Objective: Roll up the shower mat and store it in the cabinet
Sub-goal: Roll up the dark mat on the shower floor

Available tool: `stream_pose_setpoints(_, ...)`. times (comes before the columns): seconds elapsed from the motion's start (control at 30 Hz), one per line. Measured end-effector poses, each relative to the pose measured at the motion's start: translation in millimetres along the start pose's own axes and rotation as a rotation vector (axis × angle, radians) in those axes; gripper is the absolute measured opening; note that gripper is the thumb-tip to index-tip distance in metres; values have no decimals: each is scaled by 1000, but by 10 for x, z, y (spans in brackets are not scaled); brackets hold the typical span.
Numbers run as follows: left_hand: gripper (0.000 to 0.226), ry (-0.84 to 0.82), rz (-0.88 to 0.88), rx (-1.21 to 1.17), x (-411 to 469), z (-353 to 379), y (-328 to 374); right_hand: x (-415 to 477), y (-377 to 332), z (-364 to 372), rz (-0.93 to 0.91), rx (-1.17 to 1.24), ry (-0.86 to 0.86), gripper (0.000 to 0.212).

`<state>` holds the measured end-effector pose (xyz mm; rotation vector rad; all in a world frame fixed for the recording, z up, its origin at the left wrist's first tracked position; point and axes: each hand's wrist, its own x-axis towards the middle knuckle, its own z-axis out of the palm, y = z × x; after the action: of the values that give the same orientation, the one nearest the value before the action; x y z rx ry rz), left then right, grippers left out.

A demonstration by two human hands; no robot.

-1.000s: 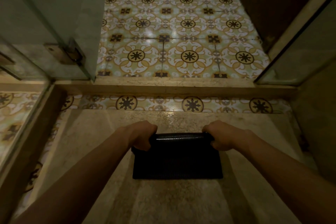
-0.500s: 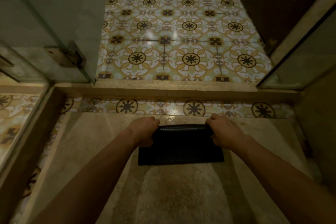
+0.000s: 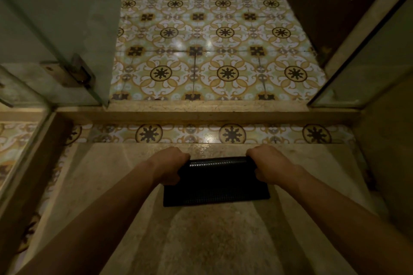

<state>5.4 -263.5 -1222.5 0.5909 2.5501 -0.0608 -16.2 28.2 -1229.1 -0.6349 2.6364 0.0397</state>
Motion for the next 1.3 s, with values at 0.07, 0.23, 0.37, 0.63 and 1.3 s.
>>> stream_pose_setpoints(0.07,36,59,-7,24,15,-30,-18,-13,5,6,7,-10,30,28)
stream_pose_setpoints(0.23,35,130,-27,50,63,-58,-40,35,66,16,23,32,87,31)
stream_pose_setpoints(0.37,35,-22,-31,-94,52,-154,-93,98,152,-94,29,82,-41,48)
stream_pose_setpoints(0.63,48,-19,-14,-56,19,-53,-18,-4,125,-34,-23,69,-43,53)
stream_pose_setpoints(1.3,76,-94,-7,-117,-196,86,106,-184,-5,17,-22,39,-141,59)
